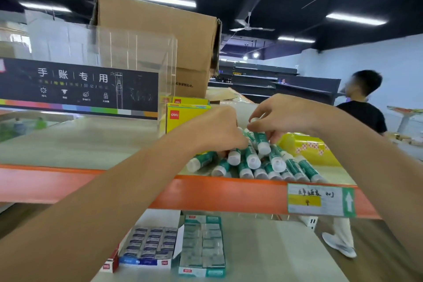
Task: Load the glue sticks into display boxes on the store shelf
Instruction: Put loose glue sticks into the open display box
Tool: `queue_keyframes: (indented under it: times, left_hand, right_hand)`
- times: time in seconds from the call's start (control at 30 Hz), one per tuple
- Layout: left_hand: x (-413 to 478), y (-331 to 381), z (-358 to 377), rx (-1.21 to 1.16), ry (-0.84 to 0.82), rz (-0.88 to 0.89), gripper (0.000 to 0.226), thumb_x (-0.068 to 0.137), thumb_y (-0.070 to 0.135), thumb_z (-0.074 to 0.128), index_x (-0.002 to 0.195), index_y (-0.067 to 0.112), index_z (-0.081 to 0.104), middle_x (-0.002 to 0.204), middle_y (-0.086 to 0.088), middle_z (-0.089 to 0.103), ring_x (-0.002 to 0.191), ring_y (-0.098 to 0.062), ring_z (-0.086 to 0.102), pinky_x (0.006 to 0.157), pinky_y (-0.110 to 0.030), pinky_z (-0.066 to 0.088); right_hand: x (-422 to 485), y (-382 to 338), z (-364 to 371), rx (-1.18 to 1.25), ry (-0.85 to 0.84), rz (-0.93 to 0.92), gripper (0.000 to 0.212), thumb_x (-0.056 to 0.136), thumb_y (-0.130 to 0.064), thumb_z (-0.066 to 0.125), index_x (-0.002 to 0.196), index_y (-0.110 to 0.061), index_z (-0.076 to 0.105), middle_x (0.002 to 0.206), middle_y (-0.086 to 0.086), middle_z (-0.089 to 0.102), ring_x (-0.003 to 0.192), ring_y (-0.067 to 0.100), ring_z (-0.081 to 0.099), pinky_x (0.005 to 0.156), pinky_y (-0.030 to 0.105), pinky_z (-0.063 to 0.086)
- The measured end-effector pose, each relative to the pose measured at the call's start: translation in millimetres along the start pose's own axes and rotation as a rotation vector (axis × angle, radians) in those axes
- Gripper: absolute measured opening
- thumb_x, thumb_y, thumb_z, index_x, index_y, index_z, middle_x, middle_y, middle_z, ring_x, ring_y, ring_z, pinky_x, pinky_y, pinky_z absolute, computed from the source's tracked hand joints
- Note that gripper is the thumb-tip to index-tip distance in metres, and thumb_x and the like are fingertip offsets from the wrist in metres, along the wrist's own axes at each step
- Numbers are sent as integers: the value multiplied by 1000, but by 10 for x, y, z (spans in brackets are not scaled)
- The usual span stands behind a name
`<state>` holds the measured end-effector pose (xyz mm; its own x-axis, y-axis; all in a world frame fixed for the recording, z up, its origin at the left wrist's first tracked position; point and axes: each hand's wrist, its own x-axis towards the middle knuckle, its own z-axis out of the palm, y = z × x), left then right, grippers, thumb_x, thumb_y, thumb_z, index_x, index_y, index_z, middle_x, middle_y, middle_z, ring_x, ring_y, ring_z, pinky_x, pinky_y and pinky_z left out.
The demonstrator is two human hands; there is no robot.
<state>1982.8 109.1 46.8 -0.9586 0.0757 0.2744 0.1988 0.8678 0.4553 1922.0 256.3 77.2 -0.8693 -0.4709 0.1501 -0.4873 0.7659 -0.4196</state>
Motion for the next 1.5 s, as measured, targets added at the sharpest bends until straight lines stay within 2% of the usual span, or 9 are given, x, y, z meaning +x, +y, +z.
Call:
queue_keyframes:
  times: [0.2, 0.4, 0.57, 0.8, 0.93, 1.03, 1.13, 1.23, 1.5]
  left_hand:
    - [-11, 42, 22, 200, 24, 33, 31, 80, 27, 64, 100, 4, 64, 82, -11, 67, 74, -24, 66, 56, -33, 50]
    - [-1, -42, 74, 231, 39, 6, 34, 84, 35, 57, 101, 8, 66, 100, -9, 67, 91, -23, 63, 76, -39, 52]
    - [-27, -92, 101, 208, 89, 35, 36, 85, 37, 54, 101, 6, 65, 98, -10, 67, 90, -23, 62, 77, -40, 53]
    - [-191, -263, -123, 260, 338, 264, 14, 82, 30, 62, 95, 25, 58, 91, 10, 53, 80, -7, 51, 68, -23, 40]
    - [-281, -515, -223, 598, 487, 461, 44, 65, 36, 79, 101, 18, 60, 96, 0, 52, 88, -20, 47, 73, -36, 46]
    - [-312, -616, -240, 763, 491, 443, 61, 53, 42, 85, 103, 14, 62, 96, -8, 54, 86, -29, 49, 70, -47, 48]
    - [-362, -704, -215, 849, 499, 426, 65, 47, 34, 86, 104, 15, 61, 102, -10, 54, 89, -31, 51, 67, -41, 47]
    - [-412, -751, -192, 879, 511, 408, 69, 45, 27, 86, 107, 15, 59, 109, -11, 55, 94, -32, 53, 65, -40, 43]
    - [-477, -776, -258, 905, 519, 491, 58, 54, 28, 77, 105, 9, 60, 112, -12, 56, 99, -31, 52, 67, -39, 48]
  right_hand:
    - [36, 41, 53, -109, 36, -28, 23, 88, -31, 63, 99, -12, 71, 84, 10, 74, 63, 19, 72, 53, 17, 51]
    - [74, 31, 84, -173, 64, -71, 24, 87, -33, 63, 95, -13, 73, 79, 7, 74, 65, 21, 68, 66, 32, 56]
    - [36, -11, 94, -195, 94, -96, 23, 88, -34, 61, 100, -18, 72, 94, 7, 74, 54, 13, 61, 69, 33, 56]
    - [73, -99, 50, -133, 191, -138, 27, 85, -33, 62, 110, -23, 66, 89, -1, 72, 58, 6, 61, 70, 31, 54]
    - [72, -190, 39, -96, 212, -173, 30, 85, -34, 63, 114, -24, 64, 88, -8, 67, 59, 8, 64, 64, 26, 53]
    - [87, -268, 68, -101, 217, -181, 32, 84, -34, 63, 115, -24, 64, 96, -6, 65, 70, 11, 66, 71, 31, 56]
    - [93, -329, 101, -118, 233, -191, 31, 84, -34, 63, 113, -22, 65, 84, -12, 59, 78, 11, 61, 77, 34, 54]
    - [86, -359, 136, -120, 240, -197, 26, 84, -32, 62, 108, -23, 66, 72, -15, 56, 67, 10, 61, 69, 31, 54]
    - [39, -406, 179, -125, 248, -210, 24, 85, -32, 63, 107, -24, 65, 69, -14, 54, 60, 3, 56, 60, 25, 44]
